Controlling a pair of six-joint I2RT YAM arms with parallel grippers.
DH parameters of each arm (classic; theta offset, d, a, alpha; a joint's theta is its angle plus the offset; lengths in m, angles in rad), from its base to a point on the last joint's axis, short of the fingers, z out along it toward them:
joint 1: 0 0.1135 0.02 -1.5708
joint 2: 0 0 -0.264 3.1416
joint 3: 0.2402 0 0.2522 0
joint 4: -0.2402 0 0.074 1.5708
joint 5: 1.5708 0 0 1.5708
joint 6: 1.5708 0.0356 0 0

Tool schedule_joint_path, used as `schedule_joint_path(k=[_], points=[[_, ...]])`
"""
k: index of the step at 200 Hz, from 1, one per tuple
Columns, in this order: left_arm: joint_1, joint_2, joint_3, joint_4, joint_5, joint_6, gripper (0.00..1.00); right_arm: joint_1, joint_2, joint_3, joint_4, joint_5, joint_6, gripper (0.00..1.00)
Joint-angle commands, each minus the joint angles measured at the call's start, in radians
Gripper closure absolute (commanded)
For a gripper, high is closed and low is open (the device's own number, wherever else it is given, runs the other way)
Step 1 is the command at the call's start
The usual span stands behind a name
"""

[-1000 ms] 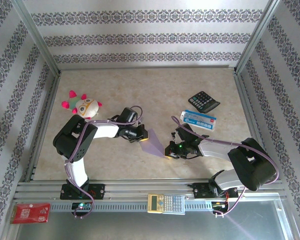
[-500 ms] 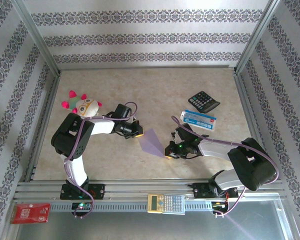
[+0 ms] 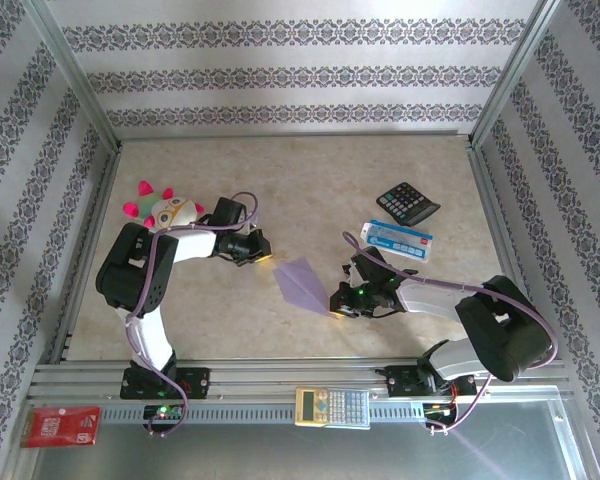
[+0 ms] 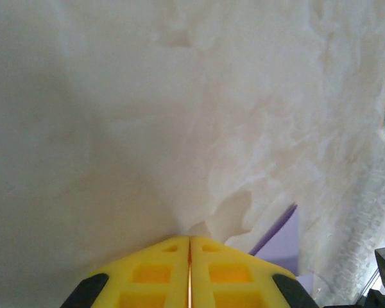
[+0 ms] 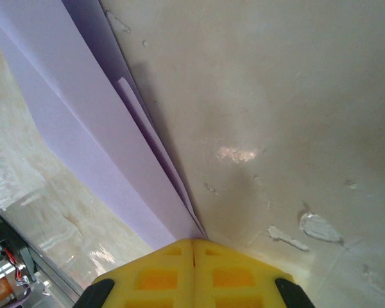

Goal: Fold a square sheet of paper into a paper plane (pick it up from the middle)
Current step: Fourth fold the wing at the center of the table.

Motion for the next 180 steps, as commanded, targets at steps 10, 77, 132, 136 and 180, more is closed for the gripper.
schedule_joint_path(k=[10, 77, 132, 136, 180], points=[[-0.019, -0.157, -0.060, 0.041, 0.017, -0.054, 0.84, 0.000, -0.036, 0.002, -0.146, 0.080, -0.070, 0.98], [-0.102, -0.315, -0.194, 0.103, 0.000, -0.151, 0.74, 0.000, -0.211, 0.093, -0.100, 0.170, -0.222, 0.58], [-0.102, -0.314, -0.187, 0.061, -0.016, -0.130, 0.73, -0.006, 0.107, 0.292, -0.050, 0.094, -0.344, 0.52], [-0.101, -0.314, -0.187, 0.058, -0.016, -0.130, 0.73, -0.006, 0.129, 0.302, -0.047, 0.082, -0.346, 0.52], [-0.102, -0.321, -0.196, 0.042, -0.029, -0.124, 0.73, -0.005, 0.240, 0.334, -0.009, 0.021, -0.358, 0.56]])
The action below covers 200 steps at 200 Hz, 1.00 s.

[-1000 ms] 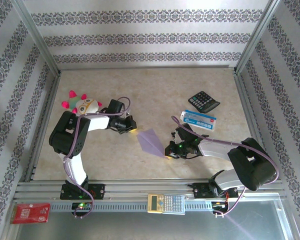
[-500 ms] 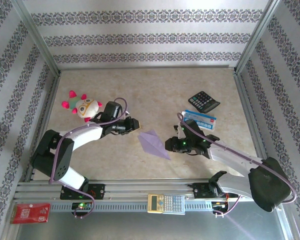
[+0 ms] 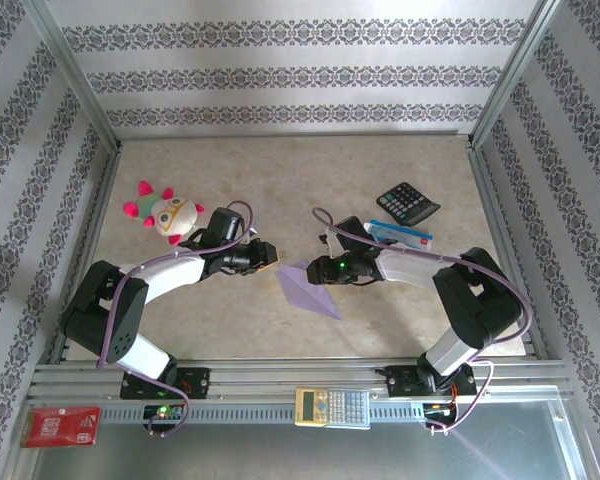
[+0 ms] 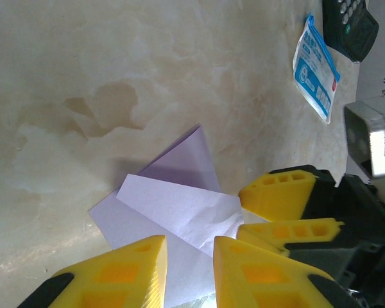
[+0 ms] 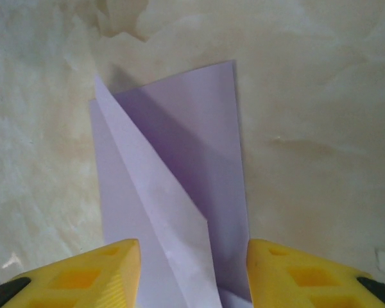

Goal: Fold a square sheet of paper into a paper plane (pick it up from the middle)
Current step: Fourth fold the wing at the center of the table, then turn over the paper at the center of the table.

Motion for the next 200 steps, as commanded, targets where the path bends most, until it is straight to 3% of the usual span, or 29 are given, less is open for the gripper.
schedule_joint_path(k=[1, 104, 152, 176, 200], points=[[-0.002, -0.016, -0.005, -0.026, -0.018, 0.001, 0.73, -0.003, 0.023, 0.017, 0.032, -0.058, -0.034, 0.56], [-0.001, 0.006, 0.003, -0.029, -0.016, 0.002, 0.74, 0.007, 0.046, -0.041, 0.107, -0.108, 0.013, 0.77], [-0.001, 0.001, 0.018, -0.043, -0.018, 0.003, 0.74, -0.002, 0.004, -0.050, 0.121, -0.114, 0.027, 0.99], [0.001, -0.021, 0.043, -0.079, -0.031, 0.007, 0.74, -0.049, -0.095, -0.055, 0.052, -0.066, 0.024, 1.00], [0.013, -0.041, 0.079, -0.140, -0.035, 0.024, 0.73, -0.129, -0.237, -0.003, -0.162, 0.056, -0.016, 1.00]])
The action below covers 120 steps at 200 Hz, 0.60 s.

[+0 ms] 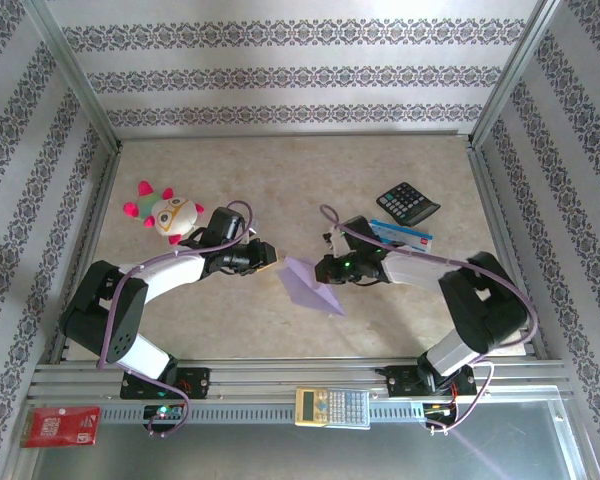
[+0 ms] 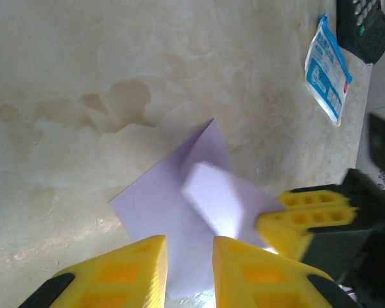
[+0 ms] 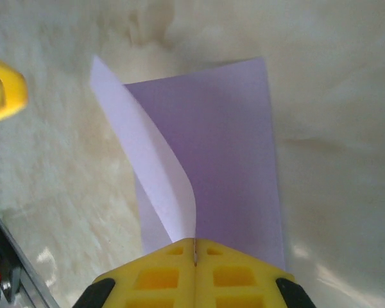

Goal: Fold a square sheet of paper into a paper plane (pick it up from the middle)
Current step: Turn over the paper at the center of the table.

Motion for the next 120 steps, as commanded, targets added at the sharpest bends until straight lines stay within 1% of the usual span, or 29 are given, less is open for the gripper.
schedule_joint_path(k=[1, 20, 40, 53, 60, 72, 84, 96, 120], points=[[0.013, -0.040, 0.055, -0.087, -0.016, 0.023, 0.73, -0.069, -0.147, 0.050, -0.195, 0.136, -0.041, 1.00], [0.033, -0.064, 0.078, -0.146, -0.028, 0.053, 0.72, -0.080, -0.262, 0.150, -0.447, 0.388, -0.114, 1.00], [0.065, -0.099, 0.073, -0.173, -0.040, 0.069, 0.70, -0.064, -0.331, 0.265, -0.659, 0.689, -0.141, 1.00], [0.087, -0.116, 0.060, -0.168, -0.043, 0.068, 0.69, -0.001, -0.334, 0.334, -0.767, 0.909, -0.139, 1.00], [0.101, -0.122, 0.053, -0.164, -0.044, 0.069, 0.69, 0.052, -0.321, 0.364, -0.813, 1.032, -0.122, 1.00], [0.122, -0.125, 0.040, -0.153, -0.044, 0.068, 0.68, 0.148, -0.269, 0.402, -0.875, 1.185, -0.066, 1.00], [0.141, -0.125, 0.027, -0.145, -0.045, 0.067, 0.68, 0.234, -0.191, 0.425, -0.932, 1.281, 0.018, 1.00], [0.163, -0.121, 0.013, -0.130, -0.037, 0.060, 0.67, 0.299, -0.099, 0.443, -0.965, 1.330, 0.101, 1.00], [0.196, -0.115, -0.011, -0.113, -0.029, 0.060, 0.67, 0.371, 0.097, 0.503, -0.998, 1.327, 0.228, 1.00]])
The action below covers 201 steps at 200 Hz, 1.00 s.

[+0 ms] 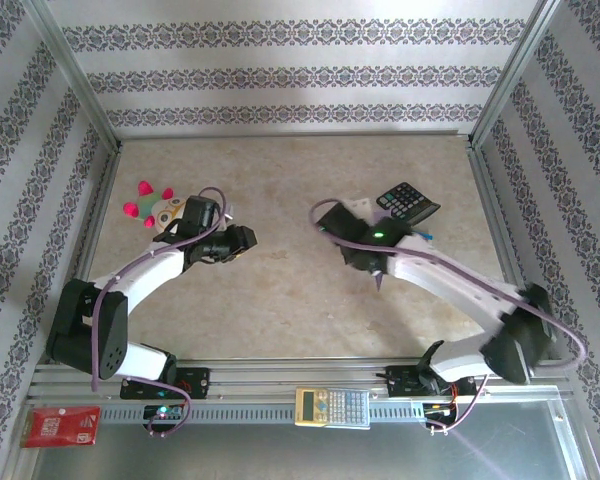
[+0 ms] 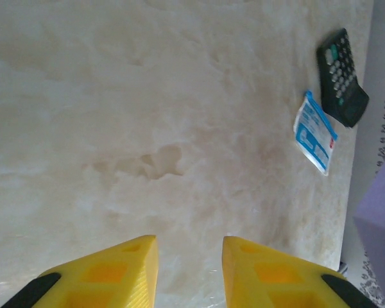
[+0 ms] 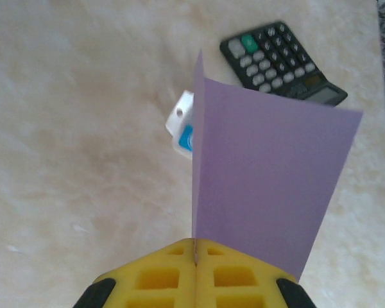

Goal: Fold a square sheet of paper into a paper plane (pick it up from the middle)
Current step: Turn over the paper at the center of the table.

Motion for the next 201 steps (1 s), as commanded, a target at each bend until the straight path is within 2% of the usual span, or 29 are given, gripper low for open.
schedule_joint_path(k=[1, 39, 66, 80, 98, 119, 137, 151, 174, 187, 201], points=[[0.034, -0.003, -0.030, 0.000, 0.000, 0.018, 0.67, 0.056, 0.173, 0.045, -0.153, 0.154, 0.177, 1.00], [0.078, 0.004, -0.070, 0.016, -0.006, 0.028, 0.66, 0.135, 0.472, 0.190, -0.142, 0.039, 0.265, 0.99], [0.100, 0.001, -0.088, 0.017, -0.006, 0.030, 0.66, 0.164, 0.574, 0.274, -0.053, -0.092, 0.268, 0.91], [0.101, -0.006, -0.102, 0.019, -0.003, 0.028, 0.66, 0.167, 0.590, 0.312, -0.006, -0.157, 0.253, 0.83], [0.101, -0.014, -0.120, 0.026, 0.013, 0.021, 0.66, 0.165, 0.569, 0.334, 0.044, -0.229, 0.230, 0.74], [0.098, -0.021, -0.146, 0.045, 0.055, -0.006, 0.66, 0.158, 0.473, 0.294, 0.111, -0.330, 0.196, 0.73], [0.079, -0.044, -0.171, 0.062, 0.087, -0.042, 0.67, 0.120, 0.333, 0.161, 0.189, -0.445, 0.169, 0.74], [0.029, -0.070, -0.183, 0.068, 0.090, -0.070, 0.69, 0.048, 0.226, 0.028, 0.259, -0.577, 0.131, 0.74], [-0.108, -0.060, -0.165, 0.107, 0.065, -0.127, 0.70, -0.079, 0.115, -0.169, 0.420, -0.787, 0.092, 0.78], [-0.172, -0.027, -0.141, 0.123, 0.052, -0.147, 0.74, -0.121, 0.107, -0.237, 0.477, -0.845, 0.096, 0.82], [-0.219, 0.008, -0.121, 0.136, 0.043, -0.160, 0.77, -0.133, 0.115, -0.278, 0.512, -0.852, 0.107, 0.84]])
